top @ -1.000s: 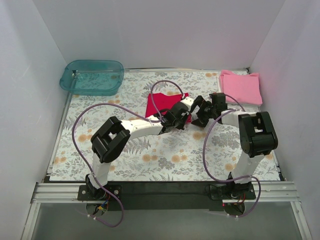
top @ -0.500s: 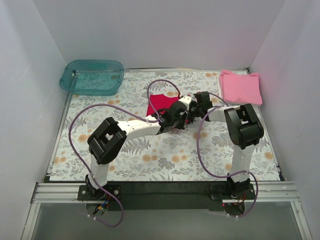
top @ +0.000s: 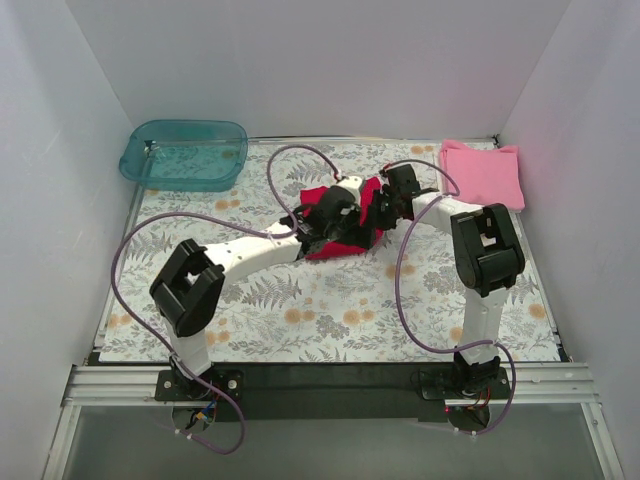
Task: Fold and stack the t-shirts
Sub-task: Neatly place the folded tshirt to the corner
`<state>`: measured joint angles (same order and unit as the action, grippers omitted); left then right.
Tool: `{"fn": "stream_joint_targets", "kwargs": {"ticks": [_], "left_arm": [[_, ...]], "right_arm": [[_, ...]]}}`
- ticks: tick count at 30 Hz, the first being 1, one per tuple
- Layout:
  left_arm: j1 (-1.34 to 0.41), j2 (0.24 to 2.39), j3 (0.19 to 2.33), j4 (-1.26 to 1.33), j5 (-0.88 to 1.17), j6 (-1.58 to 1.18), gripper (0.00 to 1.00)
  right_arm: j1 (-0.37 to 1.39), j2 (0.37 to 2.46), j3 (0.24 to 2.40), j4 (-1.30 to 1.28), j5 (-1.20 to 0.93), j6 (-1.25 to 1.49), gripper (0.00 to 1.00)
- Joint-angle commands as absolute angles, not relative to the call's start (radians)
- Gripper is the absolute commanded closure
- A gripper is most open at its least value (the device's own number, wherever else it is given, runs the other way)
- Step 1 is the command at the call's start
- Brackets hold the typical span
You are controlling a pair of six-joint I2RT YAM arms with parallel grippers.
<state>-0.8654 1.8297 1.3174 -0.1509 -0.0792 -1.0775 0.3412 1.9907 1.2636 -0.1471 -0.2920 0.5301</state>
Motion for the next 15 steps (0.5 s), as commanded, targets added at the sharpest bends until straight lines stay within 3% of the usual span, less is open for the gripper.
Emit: {"fn": "stream_joint_targets", "kwargs": {"ticks": [1,10,15], "left_arm": [[-0.753,1.712,1.313,-0.199,-0.049,-1.172,0.26],[-0.579,1.569,1.177,-0.399,-0.144,-1.19,0.22],[-0.502,1.447,1.051,-0.498,-0.241,-1.285,0.06]], "right_arm": [[0.331,1.98,1.412,-0.29,-0.121,0.28,0.99],[0.286,1.993,1.66,-0.457,0.178,-0.047,0.99],[0.249,1.999,1.778,-0.491,0.259,-0.107,0.99]]}}
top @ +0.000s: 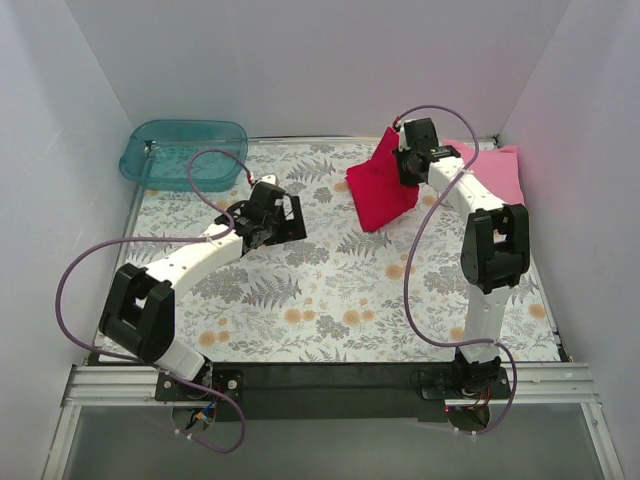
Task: Fold and stack the t-shirts
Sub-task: Neatly place the folded tshirt to the corner
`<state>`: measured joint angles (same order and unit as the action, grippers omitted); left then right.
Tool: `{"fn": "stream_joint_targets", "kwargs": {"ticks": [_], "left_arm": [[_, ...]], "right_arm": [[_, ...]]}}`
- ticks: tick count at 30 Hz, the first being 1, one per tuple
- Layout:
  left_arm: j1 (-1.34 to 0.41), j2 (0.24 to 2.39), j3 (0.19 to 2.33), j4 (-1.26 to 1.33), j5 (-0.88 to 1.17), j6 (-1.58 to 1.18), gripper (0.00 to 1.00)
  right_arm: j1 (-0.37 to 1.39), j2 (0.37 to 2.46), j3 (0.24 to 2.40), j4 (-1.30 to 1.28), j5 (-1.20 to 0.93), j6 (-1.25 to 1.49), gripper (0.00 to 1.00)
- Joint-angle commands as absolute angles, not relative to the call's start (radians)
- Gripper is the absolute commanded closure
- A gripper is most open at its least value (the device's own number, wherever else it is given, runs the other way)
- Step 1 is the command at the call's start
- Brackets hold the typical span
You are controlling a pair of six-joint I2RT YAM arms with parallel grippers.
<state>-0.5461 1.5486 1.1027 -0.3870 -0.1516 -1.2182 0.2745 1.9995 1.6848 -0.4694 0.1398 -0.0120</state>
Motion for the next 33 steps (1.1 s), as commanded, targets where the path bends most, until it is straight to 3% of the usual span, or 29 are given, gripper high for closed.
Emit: {"fn": "stream_joint_targets", "kwargs": {"ticks": [1,13,33], "left_arm": [[-0.491,1.427,1.033,-0.511,-0.259,-1.299,0.05],[-0.445,1.359,0.928,-0.607,-0.281,-1.374,0.02],[-0.445,1.393,0.94,-0.647,-0.259,-1.378,0.02]], "right_arm": [[0.241,2.002,1.792,-0.495,0.273,-0.135,0.99],[0.181,1.994,1.959,-0.517,0.316,-0.212,0.99],[-0.078,2.045,2.066,-0.586,-0.037,-0.111,0.99]]}}
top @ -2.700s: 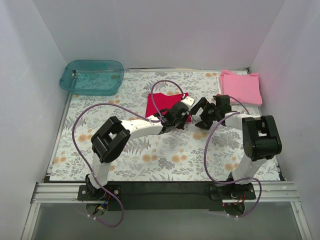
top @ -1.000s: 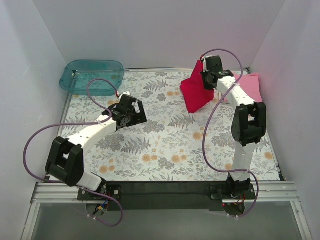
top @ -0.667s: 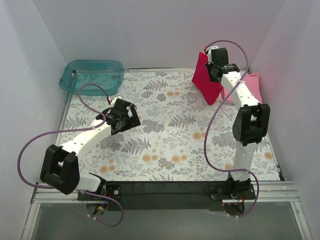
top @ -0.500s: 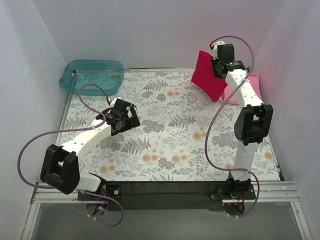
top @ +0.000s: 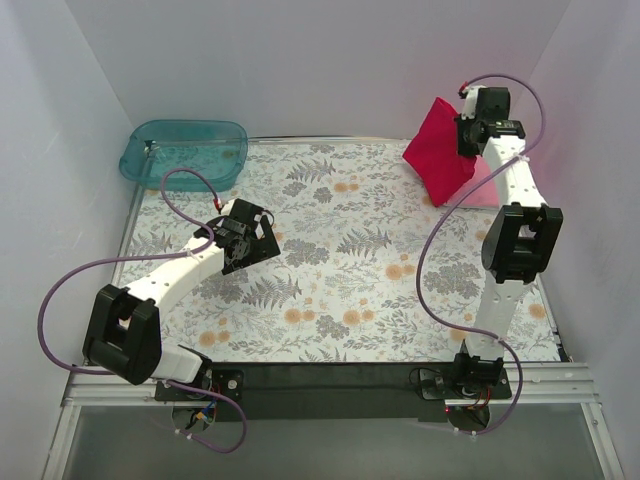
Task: Fold and stack the t-shirts
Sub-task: Neatly place the folded tshirt to the corner
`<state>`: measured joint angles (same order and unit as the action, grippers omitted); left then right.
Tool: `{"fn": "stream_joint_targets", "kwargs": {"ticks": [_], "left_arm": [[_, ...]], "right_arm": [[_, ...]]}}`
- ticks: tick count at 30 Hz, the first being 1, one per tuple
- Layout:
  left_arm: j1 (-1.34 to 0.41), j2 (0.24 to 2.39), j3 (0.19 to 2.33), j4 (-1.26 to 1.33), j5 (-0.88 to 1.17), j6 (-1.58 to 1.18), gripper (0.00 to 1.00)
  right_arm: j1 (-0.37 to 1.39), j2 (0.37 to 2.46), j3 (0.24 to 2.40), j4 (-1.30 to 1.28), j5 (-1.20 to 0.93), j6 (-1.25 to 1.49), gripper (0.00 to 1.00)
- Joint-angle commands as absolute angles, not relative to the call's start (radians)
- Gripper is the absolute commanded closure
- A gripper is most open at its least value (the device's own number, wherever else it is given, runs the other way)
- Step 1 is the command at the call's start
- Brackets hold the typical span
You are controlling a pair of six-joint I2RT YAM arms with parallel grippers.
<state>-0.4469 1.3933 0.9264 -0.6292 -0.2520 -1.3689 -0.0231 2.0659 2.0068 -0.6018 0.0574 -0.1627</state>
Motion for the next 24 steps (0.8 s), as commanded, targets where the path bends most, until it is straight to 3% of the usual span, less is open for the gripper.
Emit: {"fn": "stream_joint_targets", "kwargs": {"ticks": [1,7,24], "left_arm": [[-0.446,1.396,0.94,-0.649,-0.258,-1.378,0.02],[-0.445,1.405,0.945,-0.657,-0.25,-1.374,0.02],[-0.446,1.408,0.954,-0.698,-0.247,-1.368,0.02]], "right_arm": [[-0.106,2.045,2.059,-0.592,-0.049,-0.103,0.99],[-0.159,2.054,2.017,-0.588,-0.037,-0.13,0.99],[-0.179,2.206,1.933,-0.46,0.282,-0.16,0.99]]}}
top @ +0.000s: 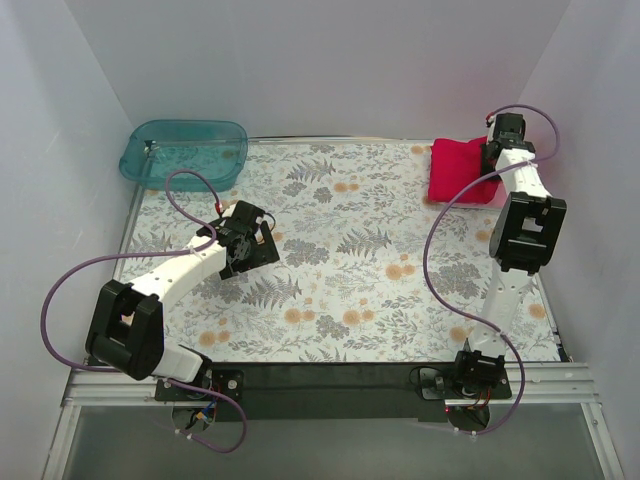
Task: Fold and stack the t-shirts
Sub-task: Neatly place the folded tshirt to the corner
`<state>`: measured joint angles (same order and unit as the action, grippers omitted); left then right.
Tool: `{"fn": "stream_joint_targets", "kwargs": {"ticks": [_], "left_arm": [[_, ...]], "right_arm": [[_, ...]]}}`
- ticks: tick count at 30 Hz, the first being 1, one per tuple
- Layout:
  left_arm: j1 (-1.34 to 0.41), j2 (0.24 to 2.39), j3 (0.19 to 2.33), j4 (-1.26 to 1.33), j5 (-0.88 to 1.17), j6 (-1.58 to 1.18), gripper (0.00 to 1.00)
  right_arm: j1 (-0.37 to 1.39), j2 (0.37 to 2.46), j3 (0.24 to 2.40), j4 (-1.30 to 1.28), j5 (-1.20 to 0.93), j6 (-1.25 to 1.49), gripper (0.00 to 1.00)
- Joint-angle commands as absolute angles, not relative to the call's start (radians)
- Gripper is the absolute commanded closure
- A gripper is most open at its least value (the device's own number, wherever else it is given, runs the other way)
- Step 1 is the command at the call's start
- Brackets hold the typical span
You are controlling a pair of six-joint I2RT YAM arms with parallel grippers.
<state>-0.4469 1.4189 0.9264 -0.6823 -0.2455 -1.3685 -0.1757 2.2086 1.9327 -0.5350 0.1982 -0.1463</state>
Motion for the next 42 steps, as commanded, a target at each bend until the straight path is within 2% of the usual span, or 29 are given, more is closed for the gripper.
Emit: {"fn": "stream_joint_targets", "kwargs": {"ticks": [1,16,27,32,42], "left_arm": [[-0.445,1.408,0.953,-0.699,-0.245,-1.37,0.02],[-0.446,1.379,0.931,-0.712,-0.255,-1.381,0.02],[-0.446,1.367,0.93,-0.707,-0.256,-1.361,0.02],[-0.446,1.365,0.927,-0.71,-0.255,-1.361,0.02],[-0.446,1.384,0.939,-0.712,-0.249,-1.359,0.02]], "right_arm": [[-0.179,2.218,1.933,-0.454,0.284,-0.16,0.99],[-0.179,2.25,1.939,-0.437,0.432,-0.133,0.9],[-0.149,2.163,1.927,-0.407,0.422,-0.192,0.91],[-0.14,2.137,1.954,-0.388,0.488,-0.224,0.9],[-0.14,2.2,1.937,-0.371,0.552,-0.253,0.88]]}}
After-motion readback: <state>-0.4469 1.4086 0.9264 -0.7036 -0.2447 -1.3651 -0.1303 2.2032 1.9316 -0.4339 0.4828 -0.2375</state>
